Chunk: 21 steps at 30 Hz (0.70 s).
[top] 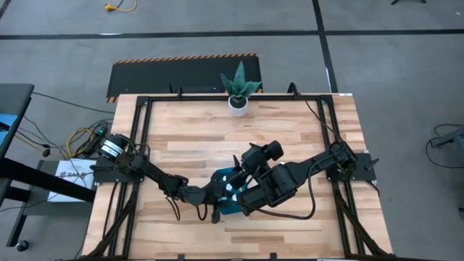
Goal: Pick and place pill bottles into a basket
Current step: Put the yellow pill bottle into the blue bin
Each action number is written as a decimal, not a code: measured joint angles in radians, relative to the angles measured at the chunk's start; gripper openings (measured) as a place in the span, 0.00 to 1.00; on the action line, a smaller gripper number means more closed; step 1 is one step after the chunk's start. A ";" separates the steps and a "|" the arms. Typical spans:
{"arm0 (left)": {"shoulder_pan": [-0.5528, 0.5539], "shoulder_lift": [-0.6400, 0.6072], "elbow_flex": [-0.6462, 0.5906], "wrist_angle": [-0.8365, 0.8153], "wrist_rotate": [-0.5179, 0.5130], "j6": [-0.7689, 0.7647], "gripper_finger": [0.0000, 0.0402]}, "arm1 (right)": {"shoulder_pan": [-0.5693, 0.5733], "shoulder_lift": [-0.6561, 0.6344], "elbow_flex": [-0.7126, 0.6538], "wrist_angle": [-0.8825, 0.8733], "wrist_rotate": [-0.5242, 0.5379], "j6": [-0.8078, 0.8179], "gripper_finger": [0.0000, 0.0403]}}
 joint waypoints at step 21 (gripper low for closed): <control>-0.011 0.043 0.015 -0.026 -0.061 -0.004 0.24 | 0.000 0.001 0.000 0.000 0.017 -0.029 0.75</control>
